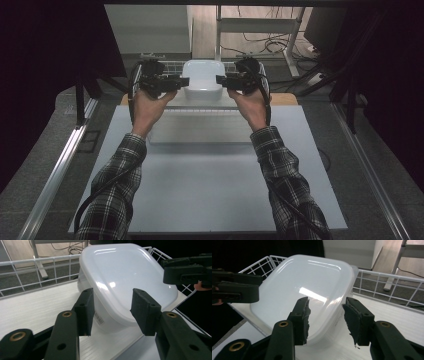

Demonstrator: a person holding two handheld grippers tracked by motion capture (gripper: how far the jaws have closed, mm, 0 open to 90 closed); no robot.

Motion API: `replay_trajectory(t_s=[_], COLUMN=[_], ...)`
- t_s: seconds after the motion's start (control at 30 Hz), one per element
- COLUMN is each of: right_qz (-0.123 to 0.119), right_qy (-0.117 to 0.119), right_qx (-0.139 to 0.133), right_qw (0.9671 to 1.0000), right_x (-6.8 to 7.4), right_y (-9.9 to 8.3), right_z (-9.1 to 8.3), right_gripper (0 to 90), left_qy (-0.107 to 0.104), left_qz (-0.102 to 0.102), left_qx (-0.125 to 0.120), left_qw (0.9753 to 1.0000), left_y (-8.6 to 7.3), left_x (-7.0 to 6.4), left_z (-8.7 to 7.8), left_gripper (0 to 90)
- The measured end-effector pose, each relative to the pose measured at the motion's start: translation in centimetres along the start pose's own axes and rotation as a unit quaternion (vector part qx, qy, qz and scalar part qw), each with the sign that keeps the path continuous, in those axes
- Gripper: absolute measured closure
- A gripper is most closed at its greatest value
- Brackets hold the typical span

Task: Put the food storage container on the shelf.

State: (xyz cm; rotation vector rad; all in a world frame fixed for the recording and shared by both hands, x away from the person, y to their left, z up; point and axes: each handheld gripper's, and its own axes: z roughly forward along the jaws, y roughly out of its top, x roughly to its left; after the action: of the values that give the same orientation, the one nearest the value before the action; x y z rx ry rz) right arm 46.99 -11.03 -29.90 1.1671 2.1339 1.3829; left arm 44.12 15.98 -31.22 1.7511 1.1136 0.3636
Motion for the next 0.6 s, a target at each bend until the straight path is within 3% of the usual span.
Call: replay_trajectory(t_s=[0.37, 0.43, 0.6], right_qz=[0.009, 0.004, 0.002], right_qy=[-0.014, -0.021, -0.004], right_qx=[0.003, 0.001, 0.000], right_qw=[0.9999, 0.9998, 1.0000], right_x=[-0.28, -0.19, -0.17], right_y=[0.48, 0.47, 0.53], right_z=[0.81, 0.67, 0.24], right_gripper=[53.1, 51.2, 40.8], left_qy=[0.028, 0.017, -0.003], left_qz=[0.010, 0.008, 0.011], left_qx=[0.001, -0.007, -0.015], left_qw=[0.9996, 0.9998, 0.9998], left_y=[0.78, 0.78, 0.95], left_x=[-0.24, -0.34, -0.53], left_z=[0.61, 0.43, -0.05], left_gripper=[51.7, 50.4, 41.1])
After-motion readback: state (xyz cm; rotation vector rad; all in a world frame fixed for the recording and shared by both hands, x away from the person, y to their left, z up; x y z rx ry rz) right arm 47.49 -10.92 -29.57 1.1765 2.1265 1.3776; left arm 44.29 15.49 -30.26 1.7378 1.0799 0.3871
